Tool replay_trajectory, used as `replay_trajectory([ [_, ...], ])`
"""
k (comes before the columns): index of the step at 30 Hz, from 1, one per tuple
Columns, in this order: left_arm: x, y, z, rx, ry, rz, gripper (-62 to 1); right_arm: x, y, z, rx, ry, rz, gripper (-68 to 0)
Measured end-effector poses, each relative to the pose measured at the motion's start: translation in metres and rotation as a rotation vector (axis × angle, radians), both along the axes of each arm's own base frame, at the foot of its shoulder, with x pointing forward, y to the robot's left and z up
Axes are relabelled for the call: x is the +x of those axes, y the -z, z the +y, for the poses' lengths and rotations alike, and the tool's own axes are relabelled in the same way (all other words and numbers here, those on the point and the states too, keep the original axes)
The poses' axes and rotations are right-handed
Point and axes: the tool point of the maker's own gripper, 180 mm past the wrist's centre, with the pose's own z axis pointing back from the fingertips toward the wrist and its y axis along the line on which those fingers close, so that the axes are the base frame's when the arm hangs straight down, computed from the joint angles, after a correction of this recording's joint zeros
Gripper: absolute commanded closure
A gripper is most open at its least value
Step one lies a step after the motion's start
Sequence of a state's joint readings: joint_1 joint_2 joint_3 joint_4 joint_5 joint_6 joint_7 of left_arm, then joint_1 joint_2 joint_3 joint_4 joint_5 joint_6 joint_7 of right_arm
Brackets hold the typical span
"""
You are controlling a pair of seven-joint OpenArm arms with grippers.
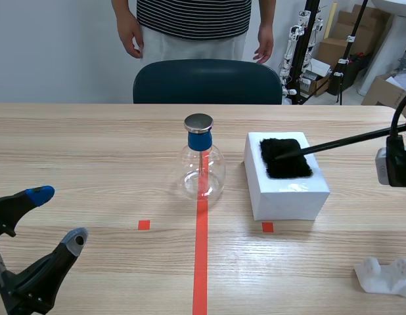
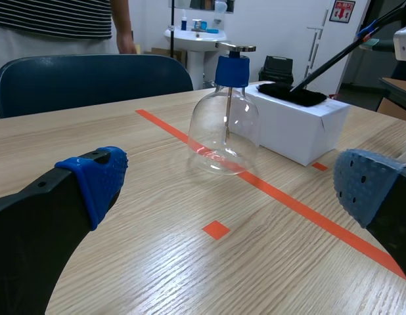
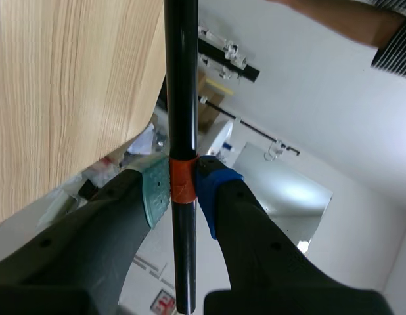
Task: Do the electroscope experiment. rub the rod on the fur
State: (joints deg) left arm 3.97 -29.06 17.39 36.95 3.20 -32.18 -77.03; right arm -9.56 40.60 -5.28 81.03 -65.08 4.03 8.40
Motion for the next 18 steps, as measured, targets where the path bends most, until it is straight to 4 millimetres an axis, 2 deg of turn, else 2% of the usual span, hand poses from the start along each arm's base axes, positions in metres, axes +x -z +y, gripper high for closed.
replay_trajectory([
  [3, 0.000, 0.000, 0.000, 0.000, 0.000, 0.000, -62.3, -0.001, 0.000, -0.018, -0.036, 0.095, 0.006, 0.1],
  [7, 0.000, 0.000, 0.000, 0.000, 0.000, 0.000, -62.3, -0.002, 0.002, -0.019, -0.040, 0.100, 0.016, 0.0],
  [15, 0.000, 0.000, 0.000, 0.000, 0.000, 0.000, -62.3, -0.002, 0.001, 0.009, -0.003, -0.051, 0.047, 0.1],
  [18, 0.000, 0.000, 0.000, 0.000, 0.000, 0.000, -62.3, -0.001, -0.001, 0.011, 0.001, -0.053, 0.042, 0.0],
])
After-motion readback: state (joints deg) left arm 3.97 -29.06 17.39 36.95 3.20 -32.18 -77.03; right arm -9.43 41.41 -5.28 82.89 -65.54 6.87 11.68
